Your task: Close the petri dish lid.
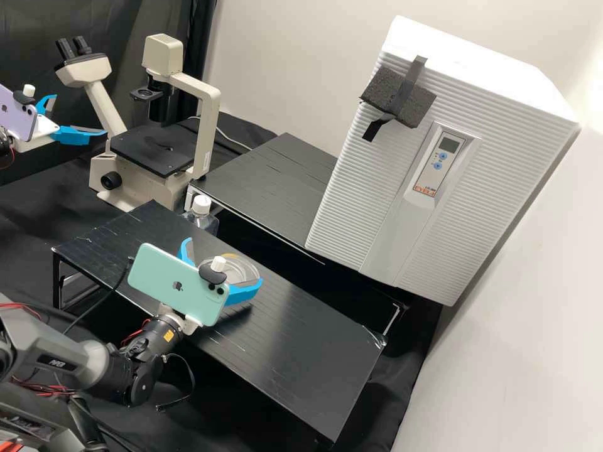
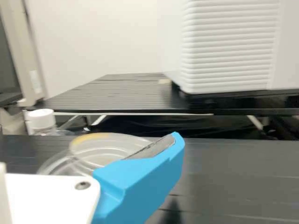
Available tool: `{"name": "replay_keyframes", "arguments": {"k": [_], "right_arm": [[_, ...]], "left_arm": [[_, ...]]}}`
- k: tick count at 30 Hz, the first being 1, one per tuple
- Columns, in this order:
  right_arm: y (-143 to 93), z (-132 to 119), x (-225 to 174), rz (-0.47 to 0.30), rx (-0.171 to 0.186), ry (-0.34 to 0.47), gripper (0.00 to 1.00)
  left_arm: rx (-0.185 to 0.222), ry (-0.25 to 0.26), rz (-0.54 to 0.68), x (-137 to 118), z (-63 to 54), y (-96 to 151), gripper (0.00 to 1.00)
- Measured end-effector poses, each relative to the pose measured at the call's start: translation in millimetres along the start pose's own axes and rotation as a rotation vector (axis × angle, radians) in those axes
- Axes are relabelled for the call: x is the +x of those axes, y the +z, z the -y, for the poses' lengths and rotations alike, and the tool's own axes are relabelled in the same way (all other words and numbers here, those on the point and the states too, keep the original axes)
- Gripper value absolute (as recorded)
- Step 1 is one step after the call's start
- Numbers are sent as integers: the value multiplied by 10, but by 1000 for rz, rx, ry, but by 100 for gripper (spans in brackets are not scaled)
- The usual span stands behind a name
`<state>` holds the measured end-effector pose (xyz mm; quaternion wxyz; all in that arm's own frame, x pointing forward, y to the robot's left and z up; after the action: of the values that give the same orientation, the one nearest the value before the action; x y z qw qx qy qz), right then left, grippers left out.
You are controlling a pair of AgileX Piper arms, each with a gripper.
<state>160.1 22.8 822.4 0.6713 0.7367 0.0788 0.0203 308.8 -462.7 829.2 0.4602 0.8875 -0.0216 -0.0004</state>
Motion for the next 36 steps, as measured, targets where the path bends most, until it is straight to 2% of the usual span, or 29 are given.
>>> {"name": "replay_keyframes", "arguments": {"k": [4,11,26,36], "right_arm": [[8,41,35,9,-4,-8,100],[57,27,62,53,2,34,100],[70,4,53,67,-3,50,100],[137,-78,26,112,0,105,100]], "left_arm": [[0,0,0,0,0,0,100],[0,0,0,0,0,0,100],[0,0,0,0,0,0,100],[0,0,0,0,0,0,100]]}}
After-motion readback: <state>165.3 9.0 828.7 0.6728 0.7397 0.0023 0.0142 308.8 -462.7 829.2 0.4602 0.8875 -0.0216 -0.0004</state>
